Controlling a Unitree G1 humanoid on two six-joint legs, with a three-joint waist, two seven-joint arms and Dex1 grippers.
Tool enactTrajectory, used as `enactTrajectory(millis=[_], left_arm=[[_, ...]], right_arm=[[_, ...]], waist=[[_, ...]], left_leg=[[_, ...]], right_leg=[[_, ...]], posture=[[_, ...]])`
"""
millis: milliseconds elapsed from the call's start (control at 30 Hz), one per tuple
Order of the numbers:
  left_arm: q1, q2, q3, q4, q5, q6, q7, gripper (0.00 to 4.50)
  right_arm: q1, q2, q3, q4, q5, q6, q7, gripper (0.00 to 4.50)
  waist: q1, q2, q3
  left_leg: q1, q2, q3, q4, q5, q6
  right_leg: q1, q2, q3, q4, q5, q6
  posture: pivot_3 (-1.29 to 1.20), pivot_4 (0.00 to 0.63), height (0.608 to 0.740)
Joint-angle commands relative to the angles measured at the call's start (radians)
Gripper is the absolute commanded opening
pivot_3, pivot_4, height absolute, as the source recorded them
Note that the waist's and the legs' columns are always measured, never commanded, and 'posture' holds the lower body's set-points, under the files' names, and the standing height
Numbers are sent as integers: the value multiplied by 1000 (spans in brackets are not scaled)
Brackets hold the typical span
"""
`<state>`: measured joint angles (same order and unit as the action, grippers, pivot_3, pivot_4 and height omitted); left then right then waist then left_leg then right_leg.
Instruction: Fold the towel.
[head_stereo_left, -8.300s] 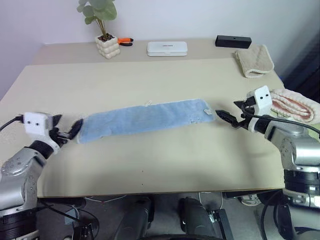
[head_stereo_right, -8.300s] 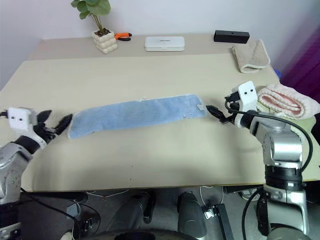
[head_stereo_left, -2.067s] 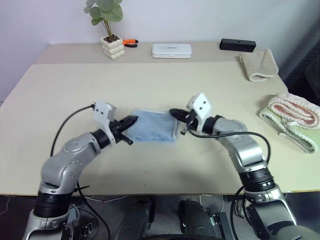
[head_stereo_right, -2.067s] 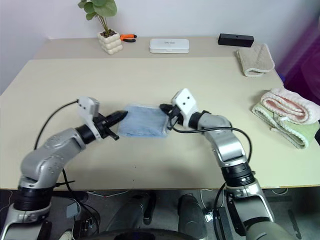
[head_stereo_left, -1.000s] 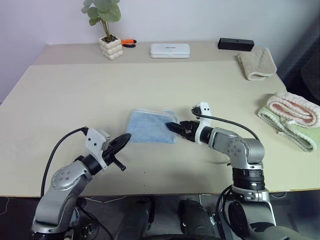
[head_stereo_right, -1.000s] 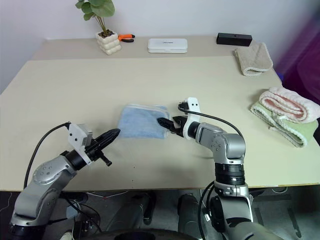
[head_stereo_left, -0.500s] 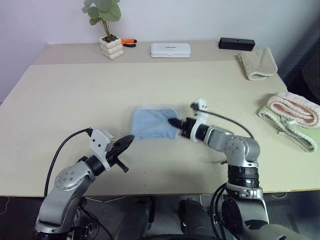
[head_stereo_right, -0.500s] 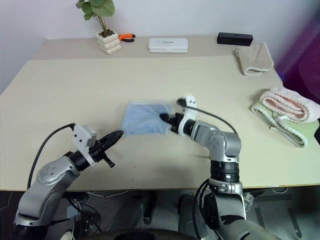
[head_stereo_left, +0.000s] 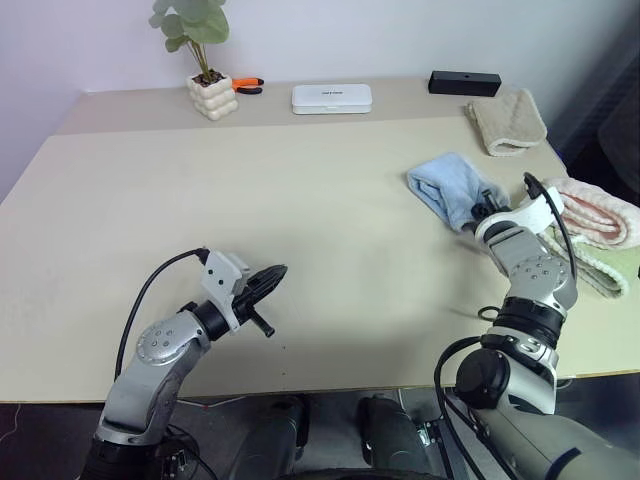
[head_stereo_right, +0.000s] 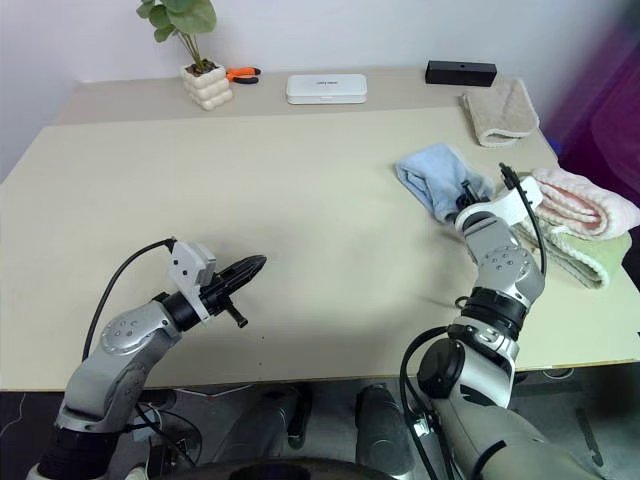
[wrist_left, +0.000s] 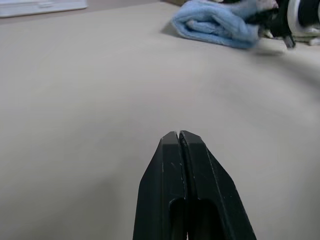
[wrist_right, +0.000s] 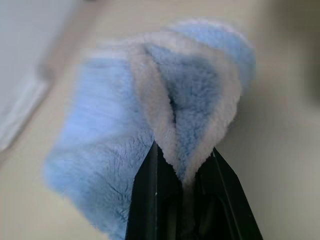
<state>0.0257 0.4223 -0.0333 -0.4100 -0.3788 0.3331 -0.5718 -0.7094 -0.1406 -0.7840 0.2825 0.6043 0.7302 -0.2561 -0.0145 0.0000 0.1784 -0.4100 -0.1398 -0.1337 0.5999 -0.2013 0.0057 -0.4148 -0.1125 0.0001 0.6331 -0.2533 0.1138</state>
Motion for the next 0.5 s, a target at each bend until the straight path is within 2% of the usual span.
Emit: enactTrajectory(millis=[33, 133, 167, 267, 433, 467, 500], left_arm=[[-3, -4, -8, -5, 10, -27, -12, 0], [-5, -8, -16, 2, 15, -31, -13, 0], [-8, -9, -19, 6, 16, -33, -15, 0], [-17, -15, -24, 19, 22, -35, -20, 0], [-30, -16, -21, 39, 20, -40, -33, 0], [-31, -15, -21, 41, 20, -40, -36, 0], [-32, -14, -20, 42, 19, -41, -38, 0]], right_arm=[[27, 25, -20, -112, 66, 27, -77, 17], [51, 30, -23, -163, 118, 53, -101, 17], [57, 28, -23, -176, 138, 61, -101, 330], [74, 7, -11, -203, 173, 73, -89, 1509], [97, -46, 19, -244, 187, 81, -68, 4116], [106, -65, 33, -257, 178, 79, -55, 4424], [116, -83, 49, -274, 167, 72, -40, 4424]], waist=[[1, 0, 0], [2, 0, 0], [2, 0, 0], [2, 0, 0], [2, 1, 0], [2, 1, 0], [2, 1, 0]], left_leg=[[0, 0, 0, 0, 0, 0], [0, 0, 0, 0, 0, 0], [0, 0, 0, 0, 0, 0], [0, 0, 0, 0, 0, 0], [0, 0, 0, 0, 0, 0], [0, 0, 0, 0, 0, 0], [0, 0, 0, 0, 0, 0]], right_leg=[[0, 0, 0, 0, 0, 0], [0, 0, 0, 0, 0, 0], [0, 0, 0, 0, 0, 0], [0, 0, 0, 0, 0, 0], [0, 0, 0, 0, 0, 0], [0, 0, 0, 0, 0, 0], [0, 0, 0, 0, 0, 0]], posture=[[0, 150, 740], [0, 150, 740], [0, 150, 740], [0, 150, 740], [0, 150, 740], [0, 150, 740], [0, 150, 740]])
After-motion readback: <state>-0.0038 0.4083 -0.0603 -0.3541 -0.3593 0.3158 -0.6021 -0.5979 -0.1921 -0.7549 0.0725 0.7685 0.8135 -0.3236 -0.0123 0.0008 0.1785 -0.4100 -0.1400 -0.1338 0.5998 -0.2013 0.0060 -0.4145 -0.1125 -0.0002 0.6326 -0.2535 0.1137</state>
